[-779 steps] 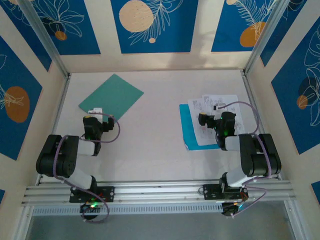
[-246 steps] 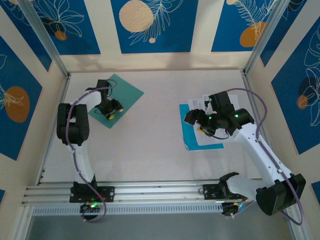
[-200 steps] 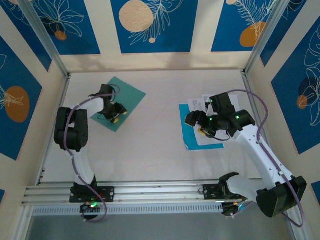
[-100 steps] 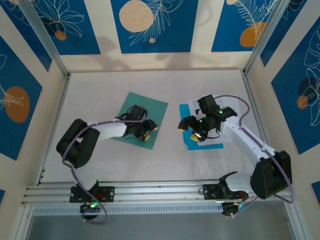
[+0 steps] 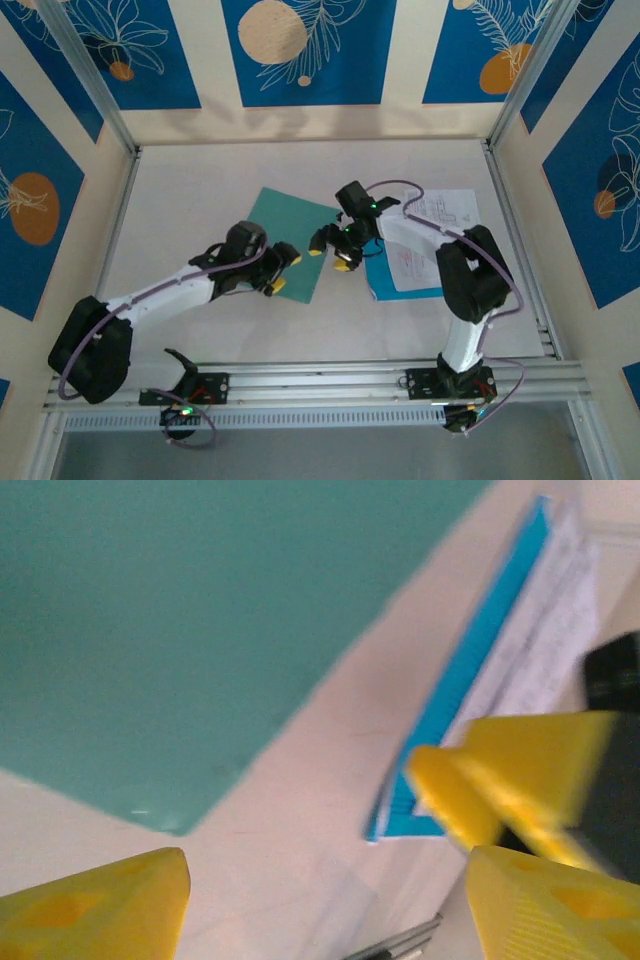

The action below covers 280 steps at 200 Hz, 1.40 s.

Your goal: Put the files into the folder

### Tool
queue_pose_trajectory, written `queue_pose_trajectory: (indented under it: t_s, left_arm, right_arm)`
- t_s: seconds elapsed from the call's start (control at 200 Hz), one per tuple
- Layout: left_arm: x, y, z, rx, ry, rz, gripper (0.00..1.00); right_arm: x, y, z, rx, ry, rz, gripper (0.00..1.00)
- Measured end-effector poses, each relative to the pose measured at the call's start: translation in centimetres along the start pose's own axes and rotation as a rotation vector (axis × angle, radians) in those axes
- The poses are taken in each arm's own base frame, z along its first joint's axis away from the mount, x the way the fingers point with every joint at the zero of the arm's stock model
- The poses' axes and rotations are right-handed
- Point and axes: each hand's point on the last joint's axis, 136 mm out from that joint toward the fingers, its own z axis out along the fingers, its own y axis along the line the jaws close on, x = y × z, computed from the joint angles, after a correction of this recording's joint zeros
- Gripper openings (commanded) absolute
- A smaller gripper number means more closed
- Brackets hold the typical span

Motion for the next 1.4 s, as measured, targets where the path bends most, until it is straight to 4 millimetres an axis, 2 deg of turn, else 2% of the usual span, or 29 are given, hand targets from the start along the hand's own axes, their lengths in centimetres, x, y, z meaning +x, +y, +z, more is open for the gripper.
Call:
queue_pose_trajectory:
  t_s: [0.115, 0.19, 0.465, 1.025, 1.4]
  left_arm:
    - [-0.9, 5.2, 0.4, -0.092, -0.015, -0.089, 0.72]
    - [-1.2, 6.6, 0.3, -0.111, -0.023, -0.120, 0.72]
    - [-1.4, 5.8, -0.4, -0.061, -0.033, -0.115, 0.71]
    - [-1.5, 5.7, -0.3, -0.050, -0.029, -0.121, 0.70]
    - [-3.3, 7.2, -1.1, -0.048, -0.081, -0.170, 0.70]
  right_arm:
    - [-1.7, 1.4, 1.3, -0.014, -0.009, -0.015, 0.71]
    - [-2.4, 1.6, 2.2, -0.012, -0.007, -0.015, 0.71]
    - [-3.6, 0.7, 4.8, 0.022, 0.019, 0.012, 0.70]
    - [-3.5, 0.1, 5.4, 0.047, 0.022, 0.019, 0.70]
    - [-3.4, -0.1, 5.5, 0.055, 0.024, 0.020, 0.70]
